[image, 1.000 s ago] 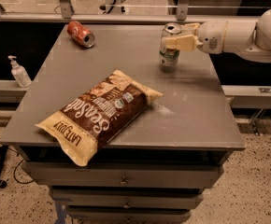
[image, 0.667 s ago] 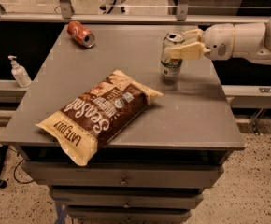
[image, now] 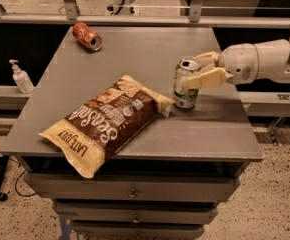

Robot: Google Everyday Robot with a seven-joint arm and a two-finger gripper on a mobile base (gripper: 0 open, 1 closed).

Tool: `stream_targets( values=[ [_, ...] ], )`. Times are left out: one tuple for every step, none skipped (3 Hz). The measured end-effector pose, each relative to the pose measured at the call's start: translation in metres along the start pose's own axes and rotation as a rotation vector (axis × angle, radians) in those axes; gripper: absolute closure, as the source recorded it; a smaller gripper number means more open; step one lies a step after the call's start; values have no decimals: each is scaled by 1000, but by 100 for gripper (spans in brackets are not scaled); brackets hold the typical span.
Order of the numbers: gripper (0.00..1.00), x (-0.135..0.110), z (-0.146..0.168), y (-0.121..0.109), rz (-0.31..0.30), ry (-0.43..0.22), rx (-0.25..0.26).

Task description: Move 7up can near brown chip bag

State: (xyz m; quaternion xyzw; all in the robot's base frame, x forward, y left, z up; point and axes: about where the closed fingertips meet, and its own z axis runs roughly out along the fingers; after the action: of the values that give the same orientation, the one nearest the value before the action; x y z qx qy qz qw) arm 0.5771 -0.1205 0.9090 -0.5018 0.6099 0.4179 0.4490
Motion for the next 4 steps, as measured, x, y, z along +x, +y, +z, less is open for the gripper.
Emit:
stream_targets(
  values=[
    [85,1,7,23,-37,15,-78],
    [61,-1,15,44,-96,12,-138],
    [38,-1,20,58,-141,0,-171],
    [14,-1,21,67,-175,-12,-190]
  ],
)
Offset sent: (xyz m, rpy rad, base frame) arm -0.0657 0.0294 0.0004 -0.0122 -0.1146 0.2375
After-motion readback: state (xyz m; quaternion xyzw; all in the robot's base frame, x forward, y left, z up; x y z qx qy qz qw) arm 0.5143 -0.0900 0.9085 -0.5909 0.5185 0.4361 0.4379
